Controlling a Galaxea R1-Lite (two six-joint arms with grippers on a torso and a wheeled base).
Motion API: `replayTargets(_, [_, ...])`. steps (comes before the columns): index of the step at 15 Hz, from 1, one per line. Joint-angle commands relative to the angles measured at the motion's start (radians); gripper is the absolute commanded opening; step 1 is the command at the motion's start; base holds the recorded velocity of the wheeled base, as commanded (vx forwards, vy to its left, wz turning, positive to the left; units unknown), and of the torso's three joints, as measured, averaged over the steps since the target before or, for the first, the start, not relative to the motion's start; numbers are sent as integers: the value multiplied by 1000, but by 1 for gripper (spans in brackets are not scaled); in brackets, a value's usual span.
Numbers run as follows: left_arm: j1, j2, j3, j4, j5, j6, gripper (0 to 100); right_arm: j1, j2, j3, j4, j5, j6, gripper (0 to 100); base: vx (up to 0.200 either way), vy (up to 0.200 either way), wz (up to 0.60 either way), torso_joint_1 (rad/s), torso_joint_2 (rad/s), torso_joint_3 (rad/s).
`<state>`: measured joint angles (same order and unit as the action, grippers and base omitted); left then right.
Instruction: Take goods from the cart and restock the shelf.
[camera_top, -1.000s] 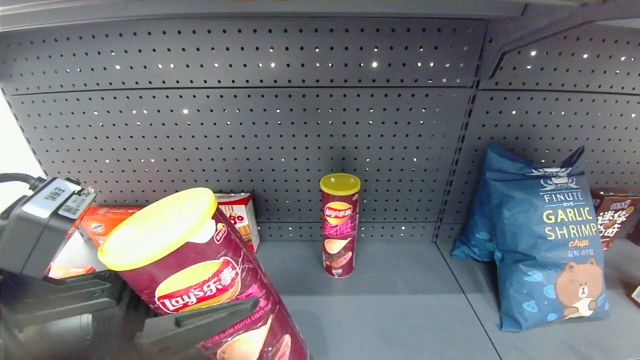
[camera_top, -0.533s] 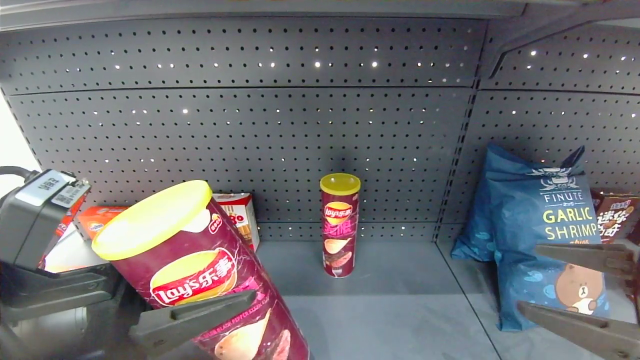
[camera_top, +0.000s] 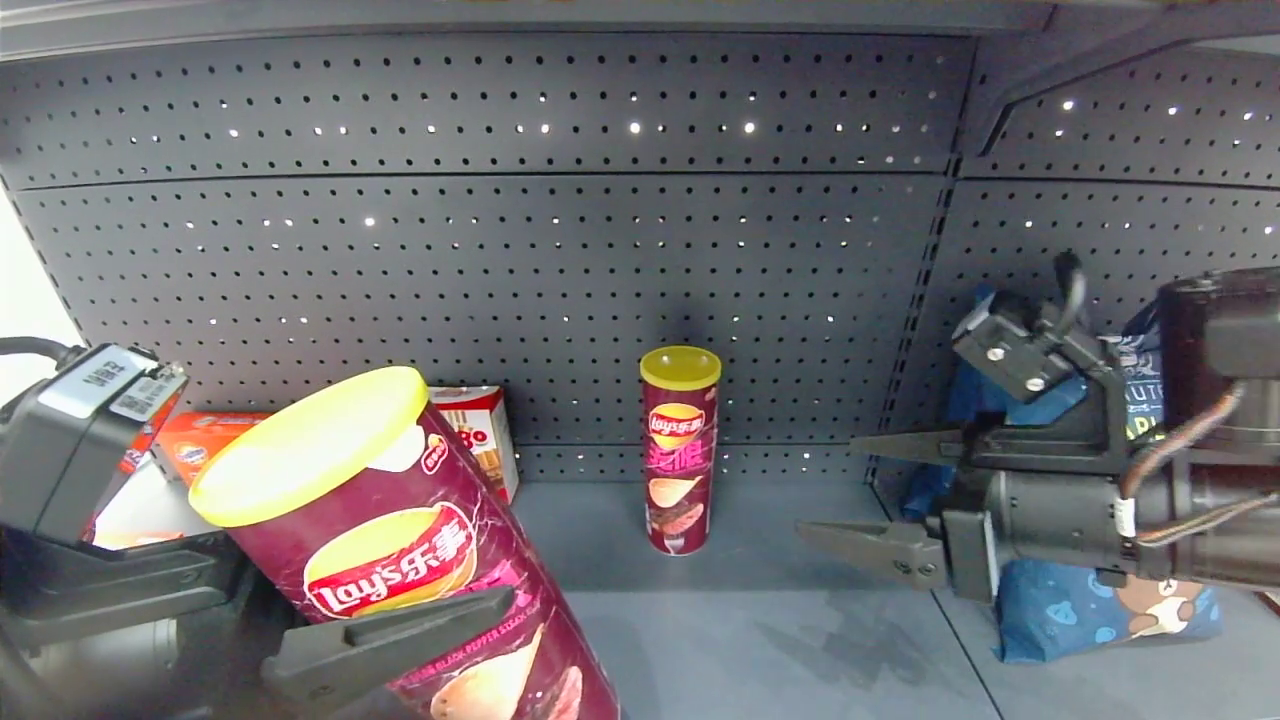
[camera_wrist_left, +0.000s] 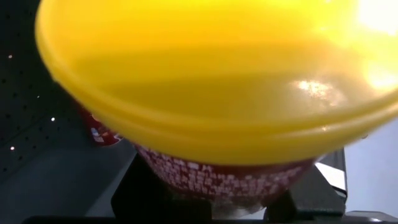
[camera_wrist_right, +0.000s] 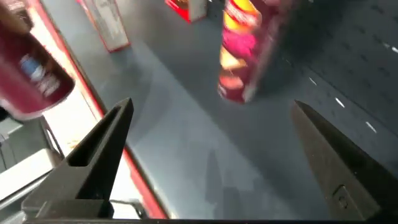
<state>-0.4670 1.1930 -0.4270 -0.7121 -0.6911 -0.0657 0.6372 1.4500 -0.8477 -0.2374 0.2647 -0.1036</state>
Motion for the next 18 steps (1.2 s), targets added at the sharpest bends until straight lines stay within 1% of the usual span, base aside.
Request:
replayTargets(1, [-1,0,1,-1,-2,-2,0,-30,162,-48,-68,73,-13,100,0,0,0,0,0,0])
replayTargets(4, [-1,0,-9,-1,-30,-8,0,-76,282,-93,-149,174,-28,100,0,0,0,0,0,0])
replayTargets(7, [-2,10,-27,-1,-33,-8,0,-97,395,-156,-223,263,-28,100,0,0,0,0,0,0])
replayTargets(9, [-2,20,-26,-1,-33,-8,0,-113,461,-209,-263,347,-28,100,0,0,0,0,0,0])
replayTargets(10, [-2,22,-26,-1,-33,-8,0,-116,486,-222,-286,372,-28,100,0,0,0,0,0,0])
replayTargets(14, [-2,73,-47,-9,-33,-8,0,-117,566,-260,-350,407,-28,100,0,0,0,0,0,0])
replayTargets(17, [-4,71,-73,-6,-33,-8,0,-116,621,-323,-356,409,-33,100,0,0,0,0,0,0])
replayTargets(18, [-2,71,-78,-4,-33,-16,0,-116,630,-337,-356,409,-34,100,0,0,0,0,0,0])
